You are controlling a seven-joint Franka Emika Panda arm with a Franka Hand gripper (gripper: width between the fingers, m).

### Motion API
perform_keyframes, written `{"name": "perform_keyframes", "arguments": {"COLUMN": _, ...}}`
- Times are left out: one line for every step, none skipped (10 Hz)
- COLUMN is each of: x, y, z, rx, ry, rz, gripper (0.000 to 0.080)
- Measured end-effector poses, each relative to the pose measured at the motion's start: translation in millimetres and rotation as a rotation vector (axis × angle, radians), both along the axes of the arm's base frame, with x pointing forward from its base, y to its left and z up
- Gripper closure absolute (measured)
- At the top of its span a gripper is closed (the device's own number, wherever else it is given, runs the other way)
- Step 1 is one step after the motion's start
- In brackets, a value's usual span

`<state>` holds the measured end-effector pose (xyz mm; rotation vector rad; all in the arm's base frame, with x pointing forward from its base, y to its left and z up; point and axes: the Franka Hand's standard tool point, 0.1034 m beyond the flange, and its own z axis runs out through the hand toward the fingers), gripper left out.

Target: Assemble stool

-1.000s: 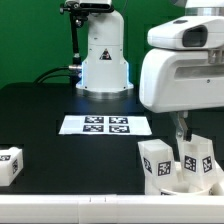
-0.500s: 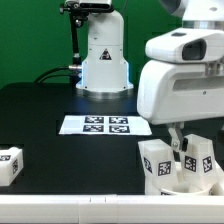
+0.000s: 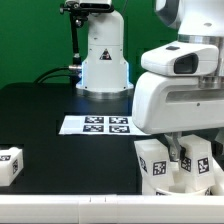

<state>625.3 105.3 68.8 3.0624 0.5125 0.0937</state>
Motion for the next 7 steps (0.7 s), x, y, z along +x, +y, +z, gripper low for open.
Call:
{"name": "perform_keyframes", "arguments": {"x": 0.0, "y": -0.2, "z": 0.0, "rx": 0.001, "ry": 0.0, "rz": -0.01, "gripper": 0.0353}}
{"name": "perform_keyframes", "arguments": {"x": 0.1, "y": -0.3, "z": 0.0, "rx": 0.002, "ry": -0.001, "rz": -0.036, "gripper": 0.0466}}
{"name": "perform_keyframes", "arguments": {"x": 0.1, "y": -0.6, "z": 0.0, "rx": 0.002, "ry": -0.001, "rz": -0.037, "gripper": 0.0466}}
{"name": "perform_keyframes", "arguments": {"x": 0.4, "y": 0.0, "z": 0.2, "rx": 0.01, "ry": -0.005, "rz": -0.095, "gripper": 0.0466}}
{"name": "perform_keyframes", "arguments": {"x": 1.1, "y": 1.5, "z": 0.3, "rx": 0.036, "ry": -0.013, "rz": -0.324, "gripper": 0.0466}}
{"name": "perform_keyframes", "arguments": {"x": 1.6, "y": 2.1, "z": 0.5, "rx": 0.072, "ry": -0.01, "rz": -0.542, "gripper": 0.0466}}
{"name": "perform_keyframes", "arguments": {"x": 4.0, "y": 2.3, "z": 2.2, "rx": 0.112, "ry": 0.001, "rz": -0.731, "gripper": 0.0466}}
